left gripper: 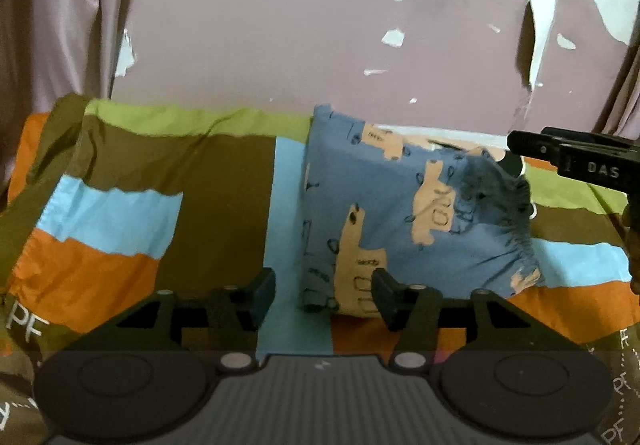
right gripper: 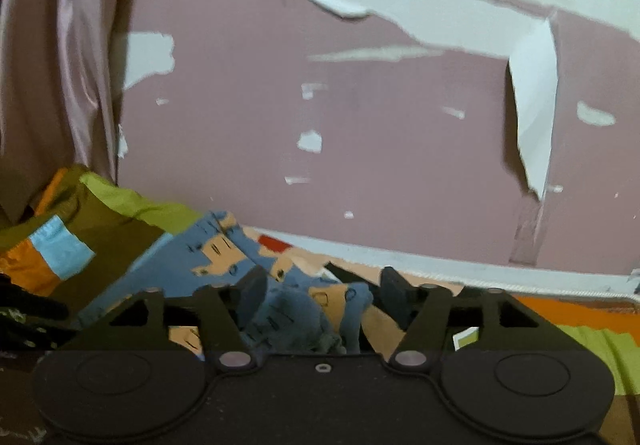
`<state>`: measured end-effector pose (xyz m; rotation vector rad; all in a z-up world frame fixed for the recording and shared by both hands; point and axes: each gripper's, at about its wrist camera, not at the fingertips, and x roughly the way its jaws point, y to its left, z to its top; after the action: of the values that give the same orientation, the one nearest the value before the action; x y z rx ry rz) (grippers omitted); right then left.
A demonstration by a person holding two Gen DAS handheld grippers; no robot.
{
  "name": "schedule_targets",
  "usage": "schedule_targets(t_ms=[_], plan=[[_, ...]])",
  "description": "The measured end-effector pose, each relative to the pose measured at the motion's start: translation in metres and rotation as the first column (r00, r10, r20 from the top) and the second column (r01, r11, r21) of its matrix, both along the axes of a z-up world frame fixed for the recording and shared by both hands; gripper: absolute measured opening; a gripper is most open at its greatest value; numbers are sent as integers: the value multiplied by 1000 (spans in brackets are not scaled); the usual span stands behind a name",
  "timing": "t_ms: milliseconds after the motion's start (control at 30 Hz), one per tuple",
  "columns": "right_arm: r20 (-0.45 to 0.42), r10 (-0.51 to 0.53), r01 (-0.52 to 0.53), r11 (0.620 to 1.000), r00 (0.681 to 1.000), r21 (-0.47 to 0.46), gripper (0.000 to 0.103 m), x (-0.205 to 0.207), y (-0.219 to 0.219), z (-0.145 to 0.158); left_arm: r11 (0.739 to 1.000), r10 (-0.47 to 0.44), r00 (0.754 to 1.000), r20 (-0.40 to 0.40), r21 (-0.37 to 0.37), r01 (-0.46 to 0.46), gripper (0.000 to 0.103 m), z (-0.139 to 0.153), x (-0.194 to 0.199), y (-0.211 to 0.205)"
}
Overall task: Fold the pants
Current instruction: 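Release the pants with the right gripper and lift both tools away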
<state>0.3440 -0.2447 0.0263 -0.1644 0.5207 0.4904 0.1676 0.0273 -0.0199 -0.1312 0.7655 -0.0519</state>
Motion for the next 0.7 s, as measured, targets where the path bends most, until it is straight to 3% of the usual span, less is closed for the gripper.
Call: schedule_targets(t_ms=[133,367,700], plan=[[44,3,-3,1000,999,-16,85,-18,3,18,1000,6,1000,27,7,-6,74,15,-8,-4],[90,10,-5,999,996,-54,99,-44,10,47,1000,-2,997,73,21,1,90,40,-29,-7],[141,-74,74,997,987,6,102,-95,4,72,999,-5,991,131,35,0,103,53,-64,1]])
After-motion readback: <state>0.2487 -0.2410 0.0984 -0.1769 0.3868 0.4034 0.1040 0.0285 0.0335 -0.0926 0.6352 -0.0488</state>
